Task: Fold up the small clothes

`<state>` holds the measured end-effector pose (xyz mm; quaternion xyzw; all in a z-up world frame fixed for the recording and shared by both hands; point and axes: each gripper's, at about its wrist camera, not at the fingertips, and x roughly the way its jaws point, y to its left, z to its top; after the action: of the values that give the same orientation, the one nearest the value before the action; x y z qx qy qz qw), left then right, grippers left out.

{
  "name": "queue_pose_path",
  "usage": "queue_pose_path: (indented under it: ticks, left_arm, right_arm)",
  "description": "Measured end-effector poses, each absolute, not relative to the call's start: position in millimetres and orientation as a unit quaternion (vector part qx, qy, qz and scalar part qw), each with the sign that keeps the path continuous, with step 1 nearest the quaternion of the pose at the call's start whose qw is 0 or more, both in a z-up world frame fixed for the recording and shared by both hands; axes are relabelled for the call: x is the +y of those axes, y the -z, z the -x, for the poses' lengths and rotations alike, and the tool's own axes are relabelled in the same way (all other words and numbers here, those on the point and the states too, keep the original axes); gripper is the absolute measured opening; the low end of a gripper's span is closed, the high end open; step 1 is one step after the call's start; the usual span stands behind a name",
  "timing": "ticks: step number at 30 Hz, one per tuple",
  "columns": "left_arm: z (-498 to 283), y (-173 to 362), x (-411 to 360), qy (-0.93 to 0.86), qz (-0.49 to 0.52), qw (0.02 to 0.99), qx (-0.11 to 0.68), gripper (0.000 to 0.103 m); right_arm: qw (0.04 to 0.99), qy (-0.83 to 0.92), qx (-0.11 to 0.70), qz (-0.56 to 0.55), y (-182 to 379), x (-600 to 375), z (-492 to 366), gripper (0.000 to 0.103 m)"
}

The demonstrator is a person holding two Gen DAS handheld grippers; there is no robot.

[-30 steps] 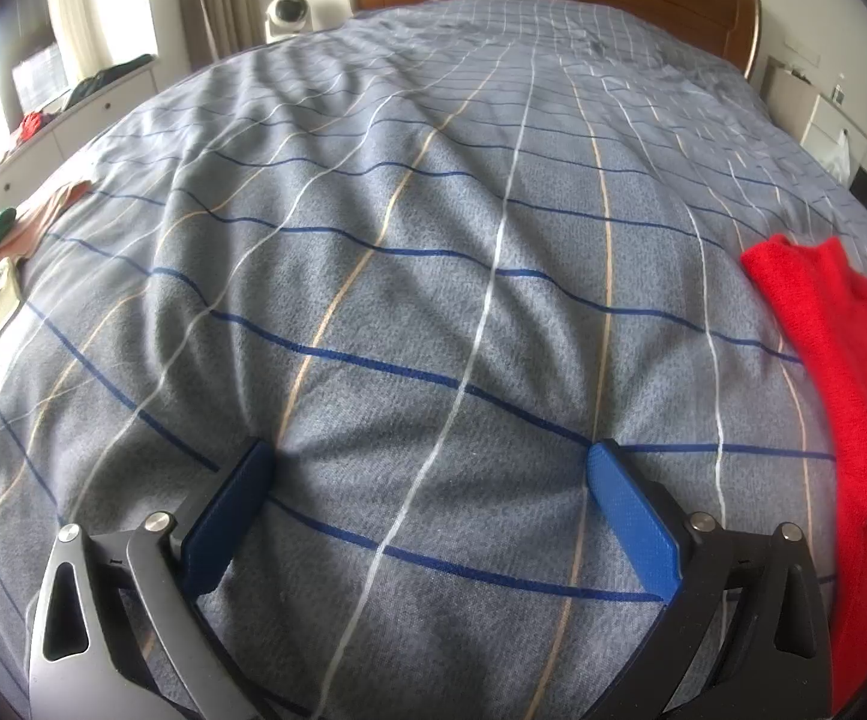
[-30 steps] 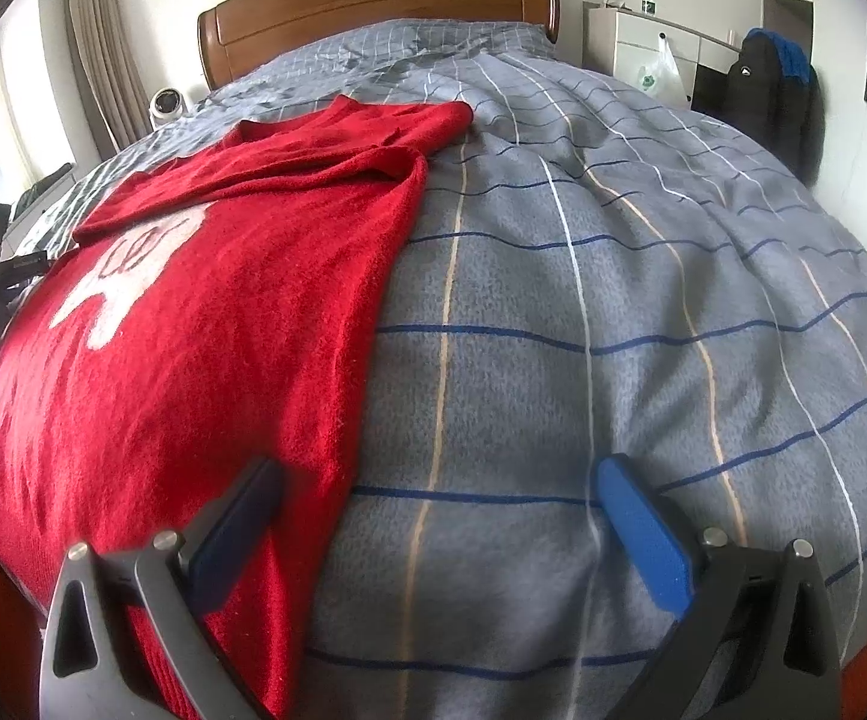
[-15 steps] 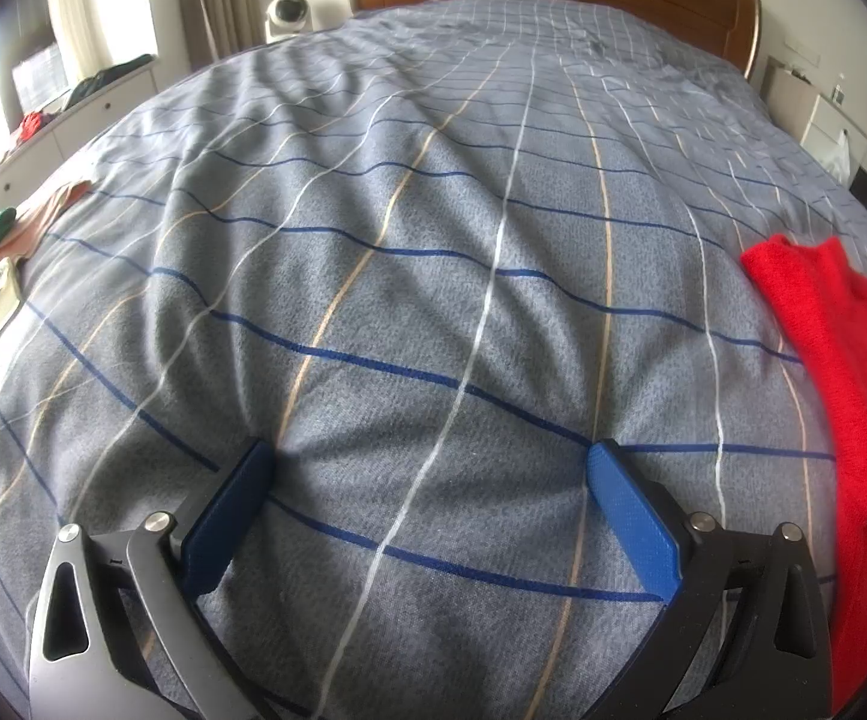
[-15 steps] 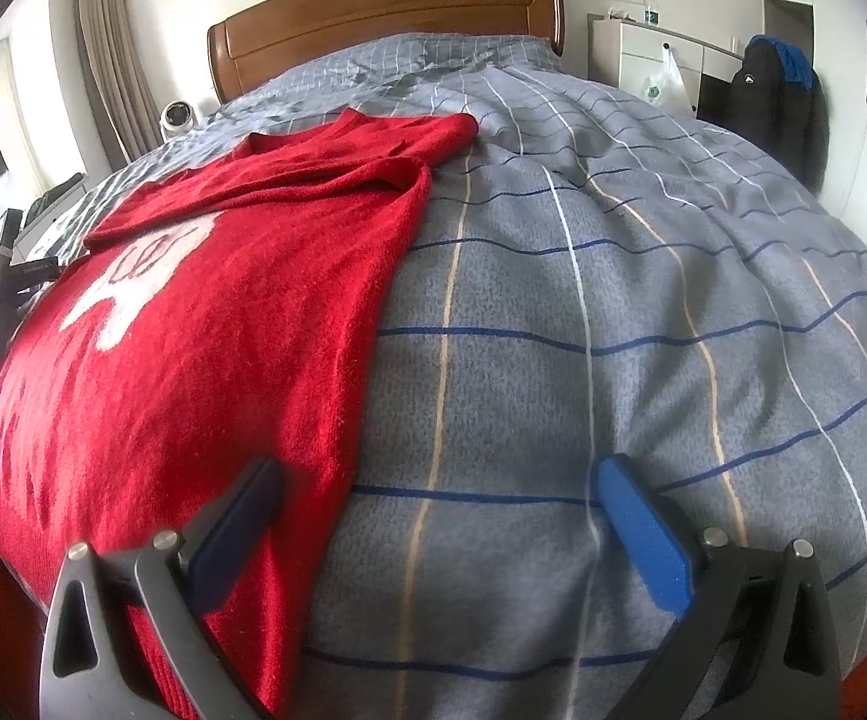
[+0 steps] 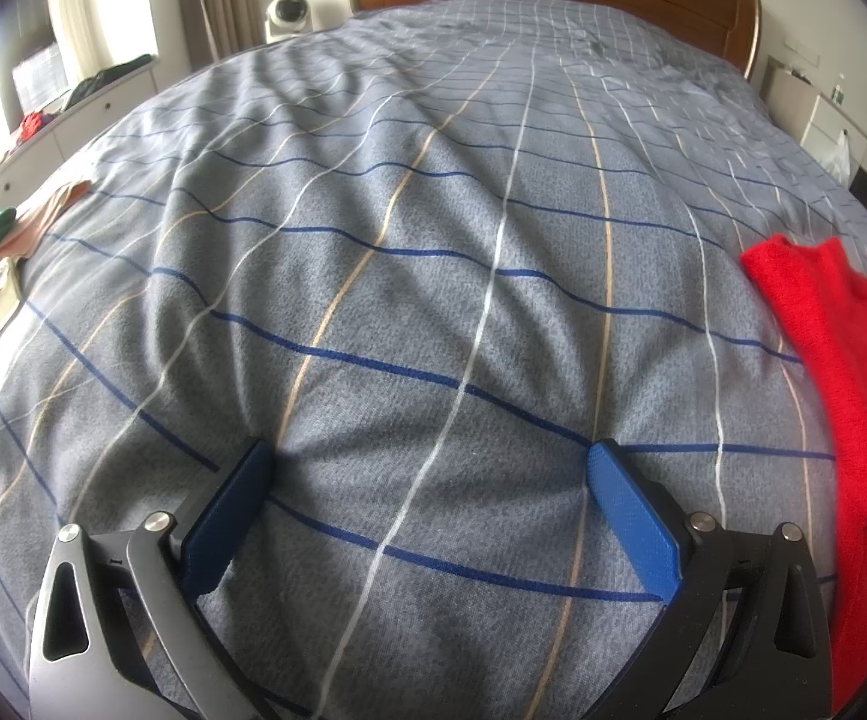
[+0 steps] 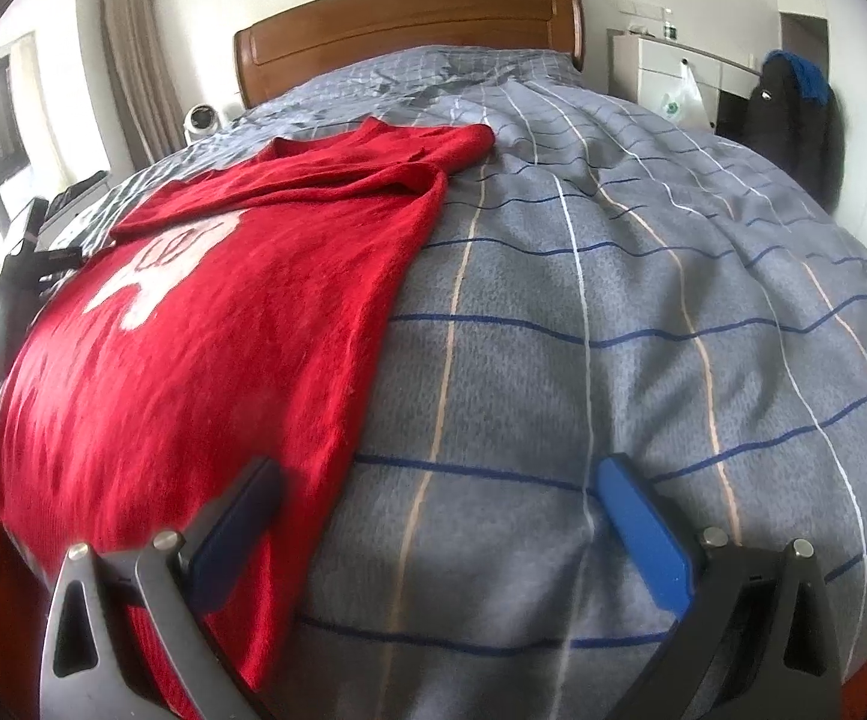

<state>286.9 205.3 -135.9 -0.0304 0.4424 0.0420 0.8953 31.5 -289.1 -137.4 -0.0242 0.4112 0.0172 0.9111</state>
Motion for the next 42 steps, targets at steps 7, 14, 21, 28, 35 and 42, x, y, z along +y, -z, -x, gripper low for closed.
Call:
queue_pose_path:
  ticks: [7,14,21,28,35,42]
  left_arm:
    - [-287.6,136.1,206.0,-0.042,0.030,0.895,0.442,0.103]
    - [-287.5,136.0,205.8,-0.042,0.030,0.895,0.442,0.103]
    - [-286.6,135.5,205.7,-0.042,0.030,0.895,0.442,0.103]
    - [-287.3,135.7,205.6,-0.042,0.030,0.895,0.443,0.103]
    - [-287.5,135.8,205.5,-0.042,0.031,0.895,0.443,0.103]
    - [-287.2,135.6,205.7,-0.042,0.030,0.895,0.443,0.103]
  right_arm:
    - [0.911,-0.020,0.411,0.027,138.7,-289.1,-33.3,0.103]
    - [0.911,-0.009,0.411,0.029,138.6,-287.7,-30.6,0.103]
    - [0.911,-0.010,0.411,0.031,139.0,-288.0,-30.6,0.103]
    - [0.910,-0.005,0.413,0.024,138.5,-287.4,-35.5,0.103]
    - [0.910,-0.004,0.414,0.023,137.2,-287.1,-35.7,0.103]
    - [0.911,-0.004,0.412,0.024,138.9,-286.9,-36.0,0.103]
